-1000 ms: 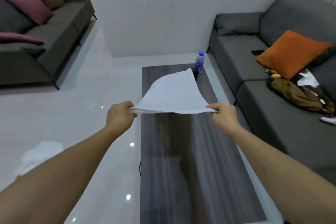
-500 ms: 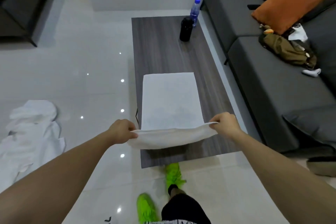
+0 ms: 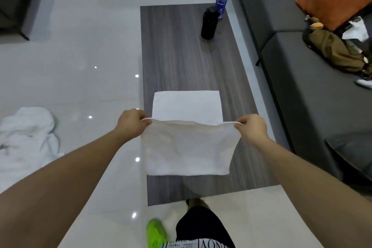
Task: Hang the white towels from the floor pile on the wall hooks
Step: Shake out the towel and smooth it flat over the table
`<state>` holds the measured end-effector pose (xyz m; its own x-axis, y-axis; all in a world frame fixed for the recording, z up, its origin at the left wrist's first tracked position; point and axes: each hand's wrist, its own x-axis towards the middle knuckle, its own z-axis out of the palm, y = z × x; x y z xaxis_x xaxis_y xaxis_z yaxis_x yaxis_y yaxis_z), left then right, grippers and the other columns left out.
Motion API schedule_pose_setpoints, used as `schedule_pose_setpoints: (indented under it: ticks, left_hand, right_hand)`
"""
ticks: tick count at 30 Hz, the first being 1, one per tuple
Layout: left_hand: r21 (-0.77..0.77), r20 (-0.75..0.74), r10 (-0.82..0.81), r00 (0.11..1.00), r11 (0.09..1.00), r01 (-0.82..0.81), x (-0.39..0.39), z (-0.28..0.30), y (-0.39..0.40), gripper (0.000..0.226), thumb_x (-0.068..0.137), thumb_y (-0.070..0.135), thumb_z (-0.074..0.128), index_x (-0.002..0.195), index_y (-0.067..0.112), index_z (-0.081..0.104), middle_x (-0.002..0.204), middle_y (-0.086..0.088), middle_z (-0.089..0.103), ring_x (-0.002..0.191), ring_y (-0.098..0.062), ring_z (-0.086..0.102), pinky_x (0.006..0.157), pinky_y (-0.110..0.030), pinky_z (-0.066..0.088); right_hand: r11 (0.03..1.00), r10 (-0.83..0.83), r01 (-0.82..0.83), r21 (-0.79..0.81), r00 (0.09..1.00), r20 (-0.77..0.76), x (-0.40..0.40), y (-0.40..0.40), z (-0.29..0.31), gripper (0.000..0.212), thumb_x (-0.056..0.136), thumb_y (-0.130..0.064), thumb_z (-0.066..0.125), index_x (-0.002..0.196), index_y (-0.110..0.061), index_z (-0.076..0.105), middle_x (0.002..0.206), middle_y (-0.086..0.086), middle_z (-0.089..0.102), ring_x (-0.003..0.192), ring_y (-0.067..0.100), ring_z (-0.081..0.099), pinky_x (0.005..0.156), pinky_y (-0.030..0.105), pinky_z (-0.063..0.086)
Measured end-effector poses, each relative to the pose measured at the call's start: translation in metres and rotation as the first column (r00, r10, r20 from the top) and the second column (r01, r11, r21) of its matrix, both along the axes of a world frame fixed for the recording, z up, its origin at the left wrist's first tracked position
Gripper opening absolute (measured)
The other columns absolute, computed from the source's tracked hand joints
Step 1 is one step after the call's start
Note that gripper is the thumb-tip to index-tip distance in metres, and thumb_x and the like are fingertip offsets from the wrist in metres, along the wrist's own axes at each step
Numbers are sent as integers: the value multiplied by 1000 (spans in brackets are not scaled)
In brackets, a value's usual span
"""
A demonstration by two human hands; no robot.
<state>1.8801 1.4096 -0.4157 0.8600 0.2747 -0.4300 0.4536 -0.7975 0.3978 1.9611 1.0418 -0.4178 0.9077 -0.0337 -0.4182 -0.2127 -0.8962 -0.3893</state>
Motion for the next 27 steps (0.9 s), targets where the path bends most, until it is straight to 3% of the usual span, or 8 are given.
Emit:
schedule_pose_setpoints:
  ticks: [5,11,14,18,20,22,24,27]
  left_hand:
    - [17,33,92,995,996,-93,81,-23,5,23,94,31,59,90,14,74,88,-4,71,92,-29,61,75,-31,44]
    - [17,39,296,954,955,-297,119,-78,15,28,93,25,59,117,14,67,112,-6,71,103,-26,64,81,-25,39]
    - [0,-134,306,943,951,-308,97,-113,5,26,93,25,58,113,13,69,110,-9,71,101,-29,63,80,-26,40]
    - [-20,-405,286,868,947,-321,39,-160,-21,41,93,36,60,127,13,63,123,-11,65,112,-31,60,97,-36,46]
    - [-27,-501,302,811,931,-363,8,-181,-32,48,93,37,61,134,11,56,130,-13,60,117,-32,57,100,-38,45]
    - [-30,-551,358,754,894,-446,-19,-196,-42,58,91,32,64,140,7,47,134,-17,54,120,-35,53,101,-40,46]
    - [-28,-541,436,720,845,-533,-39,-206,-50,65,88,27,67,144,7,40,135,-19,48,120,-38,51,102,-44,46]
    - [-9,-474,559,680,770,-639,-53,-214,-54,60,85,23,68,138,8,43,127,-18,52,113,-37,54,99,-45,48]
  right_hand:
    - [999,-34,34,41,999,6,93,17,-24,16,91,-22,67,102,-15,76,96,6,74,88,24,66,75,29,50]
    - [977,-179,182,114,983,-38,138,33,-69,32,91,-20,65,121,-12,68,116,8,71,109,28,64,97,36,51]
    - [982,-169,181,48,967,-190,113,27,-109,29,92,-19,65,118,-8,69,119,11,70,113,31,62,97,33,49]
    - [977,-206,208,-39,890,-406,55,13,-163,36,91,-25,66,123,-10,67,125,7,67,116,27,61,93,27,45]
    - [976,-218,202,-87,842,-493,26,6,-184,33,88,-30,65,116,-13,67,117,5,67,109,26,61,83,26,48]
    - [968,-249,213,-128,808,-534,0,1,-197,33,87,-31,64,113,-12,63,109,9,66,103,29,62,72,26,45]
    - [949,-315,280,-148,791,-525,-21,-2,-204,41,88,-29,67,120,-7,57,112,11,65,106,32,61,76,29,44]
    - [903,-421,404,-145,766,-486,-42,-3,-207,33,87,-28,69,112,-12,55,102,6,60,93,26,57,74,29,40]
